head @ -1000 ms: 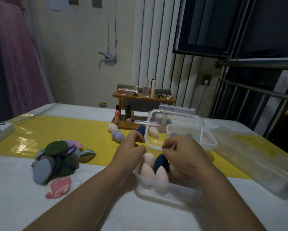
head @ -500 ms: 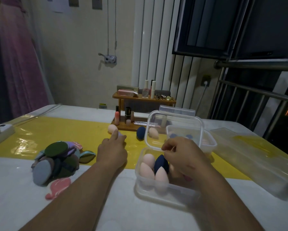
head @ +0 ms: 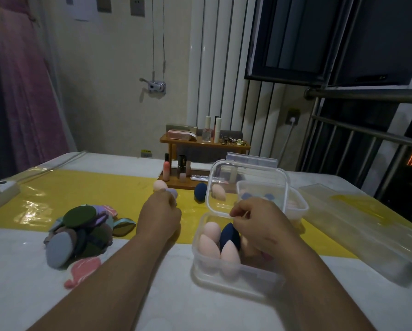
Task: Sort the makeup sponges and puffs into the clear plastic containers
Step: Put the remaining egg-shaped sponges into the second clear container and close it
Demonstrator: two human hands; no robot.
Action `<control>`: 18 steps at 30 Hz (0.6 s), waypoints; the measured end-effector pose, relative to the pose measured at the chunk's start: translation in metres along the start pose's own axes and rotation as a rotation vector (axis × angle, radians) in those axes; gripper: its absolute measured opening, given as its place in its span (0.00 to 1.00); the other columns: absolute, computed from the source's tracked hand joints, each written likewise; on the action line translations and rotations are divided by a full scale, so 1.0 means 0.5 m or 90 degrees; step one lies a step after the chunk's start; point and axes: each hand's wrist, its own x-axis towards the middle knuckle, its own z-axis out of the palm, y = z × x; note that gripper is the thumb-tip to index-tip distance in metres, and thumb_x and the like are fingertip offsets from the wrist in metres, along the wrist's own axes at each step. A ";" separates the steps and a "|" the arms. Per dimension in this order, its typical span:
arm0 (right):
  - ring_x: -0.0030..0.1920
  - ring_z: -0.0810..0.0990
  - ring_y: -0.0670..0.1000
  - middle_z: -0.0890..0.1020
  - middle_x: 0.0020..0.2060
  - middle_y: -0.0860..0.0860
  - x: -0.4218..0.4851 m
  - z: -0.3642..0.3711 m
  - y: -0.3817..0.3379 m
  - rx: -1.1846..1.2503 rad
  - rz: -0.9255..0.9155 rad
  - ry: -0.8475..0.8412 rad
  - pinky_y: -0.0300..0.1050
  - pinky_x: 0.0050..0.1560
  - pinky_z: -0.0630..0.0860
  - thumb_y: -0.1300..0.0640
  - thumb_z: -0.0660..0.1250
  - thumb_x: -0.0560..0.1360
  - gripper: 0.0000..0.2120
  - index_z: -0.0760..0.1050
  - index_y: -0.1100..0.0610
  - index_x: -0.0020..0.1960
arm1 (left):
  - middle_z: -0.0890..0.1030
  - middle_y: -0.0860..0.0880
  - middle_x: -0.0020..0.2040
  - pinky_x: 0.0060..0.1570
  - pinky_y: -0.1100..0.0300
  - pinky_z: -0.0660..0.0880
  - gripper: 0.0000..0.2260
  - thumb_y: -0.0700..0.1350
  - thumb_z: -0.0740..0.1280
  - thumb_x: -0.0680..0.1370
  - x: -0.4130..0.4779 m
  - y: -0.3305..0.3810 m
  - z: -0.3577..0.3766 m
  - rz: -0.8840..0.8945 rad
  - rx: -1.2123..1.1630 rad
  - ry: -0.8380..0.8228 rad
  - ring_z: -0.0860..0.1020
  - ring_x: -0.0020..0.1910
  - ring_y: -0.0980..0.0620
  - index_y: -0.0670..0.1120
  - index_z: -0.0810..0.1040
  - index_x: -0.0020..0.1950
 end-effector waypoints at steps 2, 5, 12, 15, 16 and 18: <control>0.42 0.75 0.45 0.79 0.48 0.44 0.001 -0.001 0.001 -0.003 -0.003 0.000 0.38 0.31 0.68 0.56 0.64 0.76 0.12 0.81 0.46 0.55 | 0.76 0.47 0.51 0.43 0.60 0.67 0.05 0.38 0.66 0.76 -0.002 0.003 -0.005 -0.002 -0.026 0.044 0.72 0.45 0.51 0.46 0.77 0.49; 0.43 0.76 0.46 0.79 0.48 0.44 0.002 -0.002 0.004 -0.003 -0.008 0.000 0.38 0.33 0.69 0.56 0.64 0.76 0.12 0.81 0.46 0.55 | 0.71 0.48 0.49 0.39 0.65 0.64 0.04 0.39 0.66 0.78 -0.012 0.013 -0.021 0.025 -0.062 0.107 0.69 0.44 0.54 0.47 0.73 0.50; 0.48 0.78 0.46 0.82 0.50 0.46 0.005 0.004 0.007 0.073 -0.105 0.113 0.43 0.49 0.74 0.53 0.63 0.80 0.10 0.81 0.48 0.57 | 0.82 0.54 0.47 0.44 0.52 0.79 0.08 0.48 0.70 0.74 -0.045 0.052 -0.066 0.162 -0.465 0.000 0.81 0.46 0.52 0.54 0.79 0.53; 0.47 0.77 0.41 0.81 0.49 0.42 -0.002 -0.003 0.003 0.204 -0.160 0.150 0.39 0.45 0.74 0.46 0.62 0.80 0.11 0.80 0.47 0.58 | 0.83 0.57 0.49 0.49 0.48 0.79 0.11 0.49 0.70 0.72 -0.055 0.078 -0.070 0.186 -0.496 -0.148 0.80 0.47 0.55 0.56 0.81 0.54; 0.47 0.78 0.41 0.82 0.49 0.41 -0.001 -0.003 0.004 0.225 -0.165 0.136 0.37 0.44 0.74 0.44 0.63 0.79 0.13 0.80 0.46 0.58 | 0.83 0.59 0.49 0.51 0.49 0.79 0.12 0.48 0.71 0.72 -0.059 0.085 -0.071 0.194 -0.488 -0.173 0.80 0.47 0.58 0.57 0.81 0.54; 0.45 0.78 0.39 0.82 0.46 0.40 -0.001 -0.002 0.008 0.230 -0.173 0.094 0.33 0.42 0.72 0.46 0.68 0.77 0.12 0.80 0.46 0.58 | 0.82 0.61 0.49 0.53 0.48 0.79 0.12 0.45 0.73 0.73 -0.066 0.092 -0.068 0.192 -0.492 -0.206 0.81 0.49 0.59 0.55 0.79 0.55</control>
